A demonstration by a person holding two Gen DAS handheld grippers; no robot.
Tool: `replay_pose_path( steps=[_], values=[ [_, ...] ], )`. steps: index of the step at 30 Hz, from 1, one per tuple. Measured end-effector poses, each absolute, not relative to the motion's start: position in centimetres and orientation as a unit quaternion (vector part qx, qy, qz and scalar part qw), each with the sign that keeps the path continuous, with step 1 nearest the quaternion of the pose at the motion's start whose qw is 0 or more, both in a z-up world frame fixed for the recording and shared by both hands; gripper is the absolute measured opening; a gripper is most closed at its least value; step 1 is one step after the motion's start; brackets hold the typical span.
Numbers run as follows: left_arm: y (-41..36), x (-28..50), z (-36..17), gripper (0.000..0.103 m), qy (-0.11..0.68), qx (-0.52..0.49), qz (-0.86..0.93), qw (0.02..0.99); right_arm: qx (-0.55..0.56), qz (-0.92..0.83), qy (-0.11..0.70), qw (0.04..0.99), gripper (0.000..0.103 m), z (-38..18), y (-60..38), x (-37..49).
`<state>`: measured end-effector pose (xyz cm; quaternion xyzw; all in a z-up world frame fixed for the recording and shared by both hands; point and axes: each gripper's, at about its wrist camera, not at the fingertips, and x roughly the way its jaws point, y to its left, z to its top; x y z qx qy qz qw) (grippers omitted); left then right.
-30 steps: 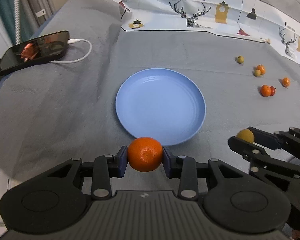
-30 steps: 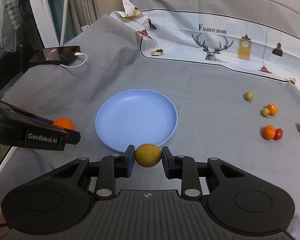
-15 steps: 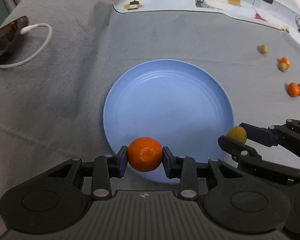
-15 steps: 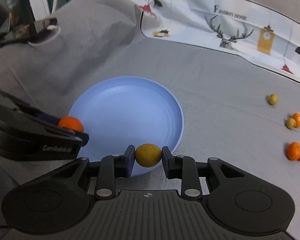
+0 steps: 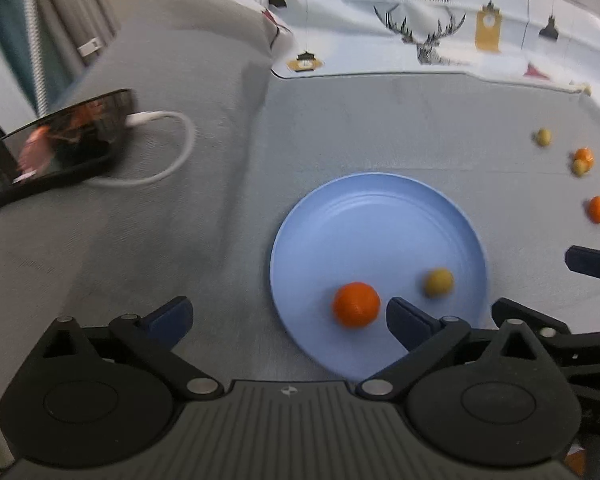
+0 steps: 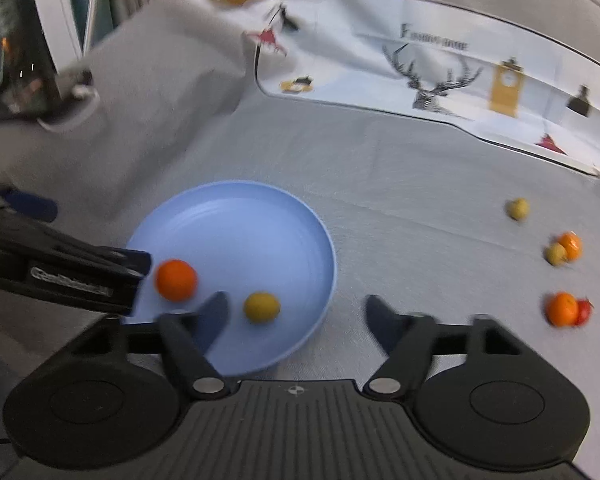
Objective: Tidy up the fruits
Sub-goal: 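Open both tools to drop the mandarin and yellow fruit onto the plate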
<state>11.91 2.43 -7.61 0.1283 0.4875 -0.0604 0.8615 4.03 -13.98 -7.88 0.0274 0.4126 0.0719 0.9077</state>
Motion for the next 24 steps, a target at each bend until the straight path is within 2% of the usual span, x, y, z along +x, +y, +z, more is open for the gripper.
replay_pose_path(
  steps=[6,15,24],
  values=[
    [2.8,5.3,-4.1,0.103,0.461,0.143,-0.065,0.873,0.042,0.078,0.39,0.917,0.09,-4.6,-14.7,-2.9],
    [3.6,-1.3,-1.8,0.103,0.455,0.127,-0.06,0.879,0.064,0.056,0.342,0.936,0.1,-1.7,-15.3,-11.6],
    [2.8,-5.3,-0.3,0.103,0.438,0.14,-0.054,0.886,0.082,0.051,0.296,0.95,0.101,0.1,-16.5,-15.5]
  ],
)
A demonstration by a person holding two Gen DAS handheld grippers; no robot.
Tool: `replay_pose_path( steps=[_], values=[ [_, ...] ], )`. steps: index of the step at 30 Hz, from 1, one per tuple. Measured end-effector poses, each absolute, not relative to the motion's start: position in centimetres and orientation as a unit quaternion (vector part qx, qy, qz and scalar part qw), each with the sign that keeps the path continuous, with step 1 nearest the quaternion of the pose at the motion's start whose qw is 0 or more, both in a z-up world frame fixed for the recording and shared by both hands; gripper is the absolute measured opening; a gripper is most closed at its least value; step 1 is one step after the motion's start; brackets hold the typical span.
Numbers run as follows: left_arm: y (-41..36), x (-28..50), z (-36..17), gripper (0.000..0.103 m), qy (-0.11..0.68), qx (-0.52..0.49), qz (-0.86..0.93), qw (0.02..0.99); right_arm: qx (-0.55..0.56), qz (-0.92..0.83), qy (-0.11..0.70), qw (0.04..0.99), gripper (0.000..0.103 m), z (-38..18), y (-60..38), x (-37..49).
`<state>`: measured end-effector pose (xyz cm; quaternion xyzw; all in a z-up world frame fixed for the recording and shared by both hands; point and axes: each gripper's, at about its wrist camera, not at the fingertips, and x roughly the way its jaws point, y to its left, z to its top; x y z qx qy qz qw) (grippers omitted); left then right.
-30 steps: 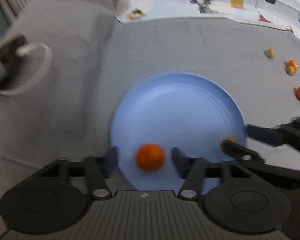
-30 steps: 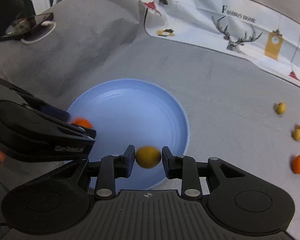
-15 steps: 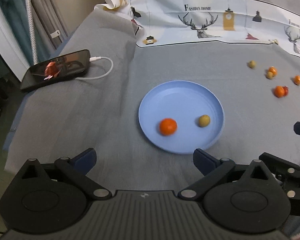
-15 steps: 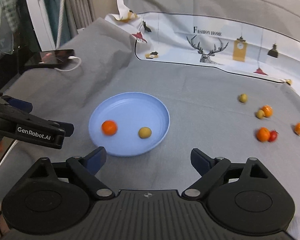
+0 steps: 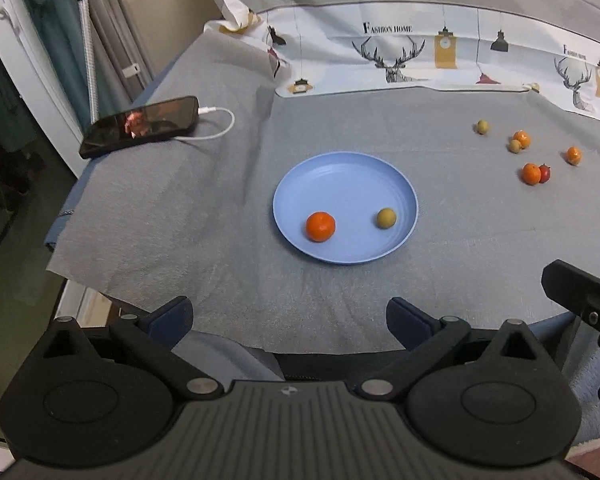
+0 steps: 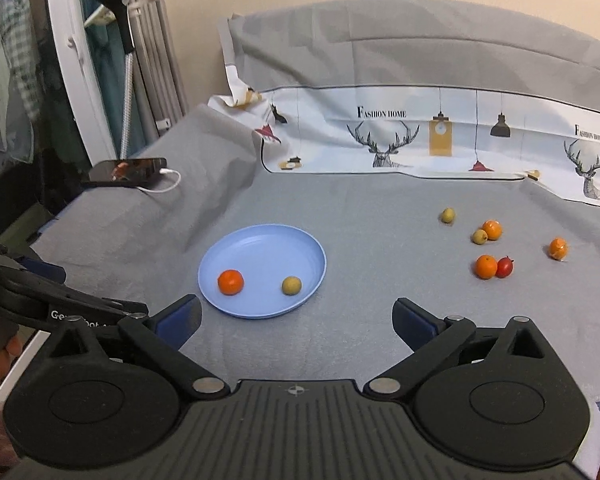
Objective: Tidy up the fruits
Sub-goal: 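Open both tools to drop the mandarin and yellow fruit onto the plate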
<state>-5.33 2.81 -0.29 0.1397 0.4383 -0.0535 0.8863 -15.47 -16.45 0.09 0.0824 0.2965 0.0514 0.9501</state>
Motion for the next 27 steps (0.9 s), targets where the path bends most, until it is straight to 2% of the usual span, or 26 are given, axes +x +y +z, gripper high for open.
replay_pose_path(
  steps=[14,27],
  values=[
    [2.9,-7.5,1.3,0.103,0.415,0.145,-0.065,0.896,0.074,0.059,0.265,0.96,0.102,1.3,-15.9,-17.9],
    [3.1,-6.6,0.6,0.103,0.425,0.143,-0.065,0.892,0.072,0.067,0.281,0.955,0.102,0.7,-15.6,-16.9]
  ],
)
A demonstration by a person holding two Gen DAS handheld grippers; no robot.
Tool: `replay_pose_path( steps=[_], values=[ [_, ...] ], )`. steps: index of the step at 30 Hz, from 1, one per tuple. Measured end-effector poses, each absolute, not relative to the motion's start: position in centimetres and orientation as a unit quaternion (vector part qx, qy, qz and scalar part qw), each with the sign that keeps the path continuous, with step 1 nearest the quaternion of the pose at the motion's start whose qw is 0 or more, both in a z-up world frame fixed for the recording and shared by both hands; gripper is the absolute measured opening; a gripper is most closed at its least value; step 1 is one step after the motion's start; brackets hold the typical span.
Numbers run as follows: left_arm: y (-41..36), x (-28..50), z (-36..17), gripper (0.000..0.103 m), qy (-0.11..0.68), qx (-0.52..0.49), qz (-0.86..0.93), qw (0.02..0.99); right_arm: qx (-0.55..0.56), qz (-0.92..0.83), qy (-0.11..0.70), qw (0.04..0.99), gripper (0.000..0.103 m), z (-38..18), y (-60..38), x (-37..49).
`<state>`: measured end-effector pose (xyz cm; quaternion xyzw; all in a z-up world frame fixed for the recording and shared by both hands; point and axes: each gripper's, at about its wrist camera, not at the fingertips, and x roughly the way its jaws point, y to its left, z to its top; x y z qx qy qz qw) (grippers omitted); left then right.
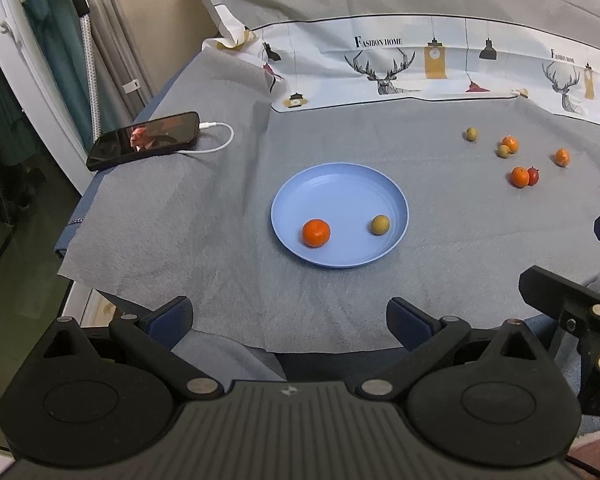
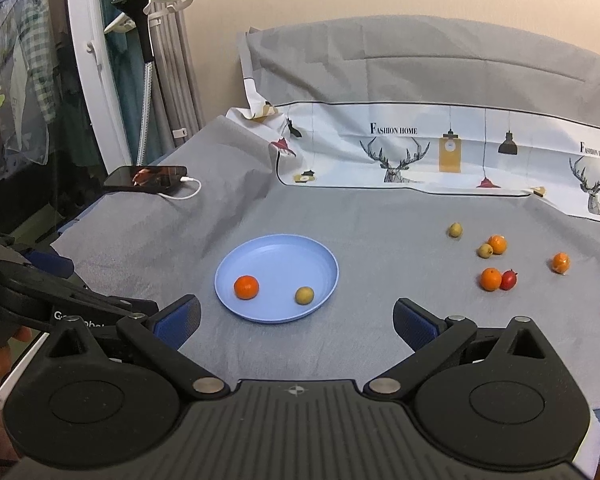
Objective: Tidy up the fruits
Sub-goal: 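Open both tools to drop the mandarin and yellow fruit onto the plate, then grasp another yellow fruit with the right tool while the left tool grasps a mandarin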
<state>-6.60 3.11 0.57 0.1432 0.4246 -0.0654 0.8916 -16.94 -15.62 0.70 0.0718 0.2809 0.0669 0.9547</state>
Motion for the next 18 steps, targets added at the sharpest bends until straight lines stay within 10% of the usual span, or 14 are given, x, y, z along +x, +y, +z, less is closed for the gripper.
replay_pose_path(
  steps=[18],
  values=[
    [1.9,-1.8,-0.5,0.103,0.461,0.122,-0.069,0.876,0.115,0.041,0.309,0.943,0.102,-1.4,-18.0,-13.6]
  ],
)
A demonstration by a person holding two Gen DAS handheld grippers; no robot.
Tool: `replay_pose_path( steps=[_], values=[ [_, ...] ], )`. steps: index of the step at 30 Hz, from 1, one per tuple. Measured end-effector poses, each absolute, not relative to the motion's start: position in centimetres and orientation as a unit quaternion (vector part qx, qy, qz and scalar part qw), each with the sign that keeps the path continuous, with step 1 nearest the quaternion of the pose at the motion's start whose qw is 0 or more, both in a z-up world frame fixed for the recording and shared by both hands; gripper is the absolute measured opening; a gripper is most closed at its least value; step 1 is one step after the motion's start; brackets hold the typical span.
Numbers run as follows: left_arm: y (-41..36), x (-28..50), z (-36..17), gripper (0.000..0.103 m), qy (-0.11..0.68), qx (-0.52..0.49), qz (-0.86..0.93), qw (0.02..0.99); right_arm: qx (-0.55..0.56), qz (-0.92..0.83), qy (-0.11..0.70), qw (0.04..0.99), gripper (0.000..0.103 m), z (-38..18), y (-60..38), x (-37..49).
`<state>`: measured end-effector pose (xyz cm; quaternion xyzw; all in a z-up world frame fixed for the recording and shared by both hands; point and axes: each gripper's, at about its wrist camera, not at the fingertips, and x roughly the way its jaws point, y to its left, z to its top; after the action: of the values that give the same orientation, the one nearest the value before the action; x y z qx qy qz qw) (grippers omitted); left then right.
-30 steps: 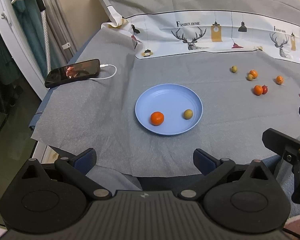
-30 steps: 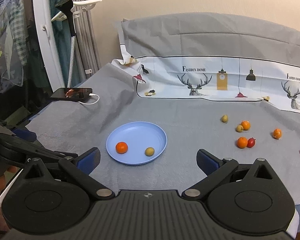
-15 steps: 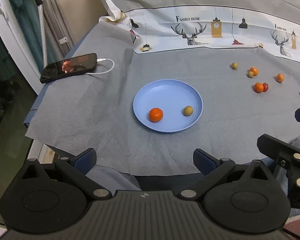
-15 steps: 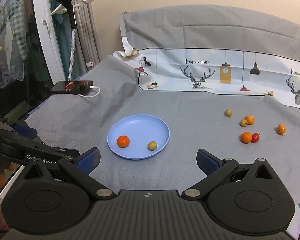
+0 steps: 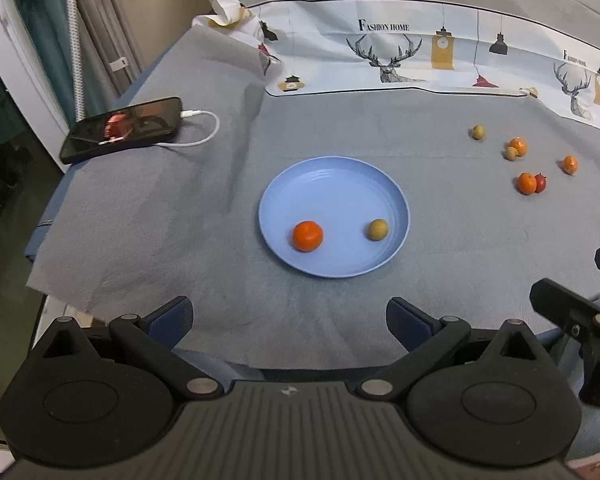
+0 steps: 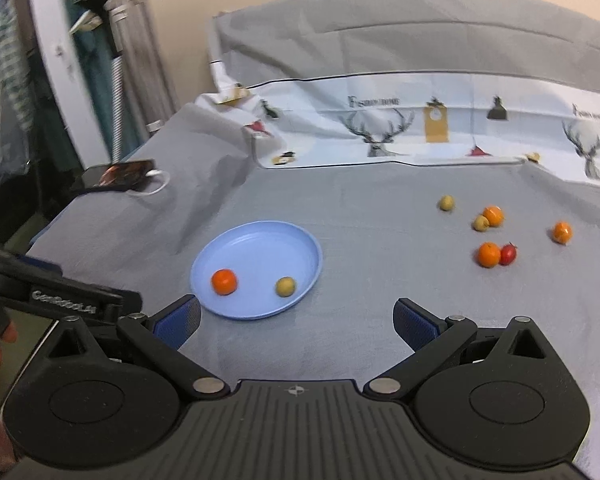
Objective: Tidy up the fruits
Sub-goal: 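Grasp another yellow fruit with the right tool while the left tool grasps a mandarin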
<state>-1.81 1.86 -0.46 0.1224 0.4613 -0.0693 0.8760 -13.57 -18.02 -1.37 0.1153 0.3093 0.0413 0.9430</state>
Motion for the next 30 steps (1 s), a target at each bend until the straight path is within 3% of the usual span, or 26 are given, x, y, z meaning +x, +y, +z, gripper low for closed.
replay_pose_path(
  steps=[6,12,23,30],
  values=[
    [-2.0,0.5,-0.8,0.103,0.475,0.132,-0.104,0.864,0.148,-0.027,0.301,0.942,0.102,-2.5,-22.6,-12.5],
    [-10.7,3.5,-1.8,0.103,0.479,0.151,-0.18,0.846,0.195,-0.165,0.287,0.923,0.102,-4.6,-32.0,-12.5],
    [-29.2,10.1,-11.8,0.103,0.483,0.213,-0.26,0.809,0.272,-0.335,0.306,0.849,0.098,-14.3,-51.8,-8.9],
    [-36.2,14.7,-17.9,0.103,0.51,0.23,-0.265,0.785,0.277,-0.377,0.35,0.811,0.096,-21.5,-59.0,-4.5]
  ],
)
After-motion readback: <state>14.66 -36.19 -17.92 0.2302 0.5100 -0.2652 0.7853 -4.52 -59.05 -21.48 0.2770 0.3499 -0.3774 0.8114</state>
